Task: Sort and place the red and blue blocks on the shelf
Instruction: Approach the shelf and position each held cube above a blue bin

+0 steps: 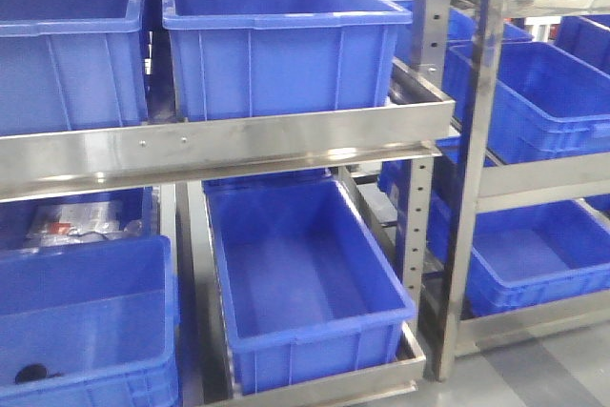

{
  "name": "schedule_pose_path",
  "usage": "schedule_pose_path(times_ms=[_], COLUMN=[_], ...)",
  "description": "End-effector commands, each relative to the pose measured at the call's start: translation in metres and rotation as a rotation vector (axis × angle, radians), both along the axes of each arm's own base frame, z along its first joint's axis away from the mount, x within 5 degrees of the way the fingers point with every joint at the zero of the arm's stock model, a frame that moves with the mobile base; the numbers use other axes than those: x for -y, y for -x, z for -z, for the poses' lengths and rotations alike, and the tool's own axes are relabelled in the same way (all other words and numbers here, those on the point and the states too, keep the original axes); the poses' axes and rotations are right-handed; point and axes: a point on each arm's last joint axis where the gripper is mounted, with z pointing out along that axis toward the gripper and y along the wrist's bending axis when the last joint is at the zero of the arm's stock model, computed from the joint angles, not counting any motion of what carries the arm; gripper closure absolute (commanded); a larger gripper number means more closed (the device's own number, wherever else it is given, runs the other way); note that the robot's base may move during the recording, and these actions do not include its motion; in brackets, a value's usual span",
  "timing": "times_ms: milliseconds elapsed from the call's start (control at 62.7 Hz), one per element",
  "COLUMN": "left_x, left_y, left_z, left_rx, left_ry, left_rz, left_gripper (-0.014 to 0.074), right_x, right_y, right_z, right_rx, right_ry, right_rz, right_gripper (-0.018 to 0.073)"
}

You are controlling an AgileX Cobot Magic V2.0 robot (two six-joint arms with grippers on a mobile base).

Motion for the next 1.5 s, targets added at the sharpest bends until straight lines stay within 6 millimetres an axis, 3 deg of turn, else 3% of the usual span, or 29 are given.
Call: schedule_pose_path(times_ms=[0, 1483], left_x=[-0.0004, -0.0004], left_y=[0.0009, 0.0009], left_z=[-0.0166, -0.0166], left_rx=[0.105, 0.105], left_ry=[0.012, 0.012], left_rz=[-0.004, -0.004], left_gripper=[0.0472, 0.0472], right_x=[0.0010, 0.0010], right_y=[0.0005, 0.0005], right_z=[-0.0163, -0.0163], right_rx=[0.105, 0.105], right_ry=[-0.010, -0.010], right_rz=[0.013, 0.013], right_gripper=[0.0503, 0.0503])
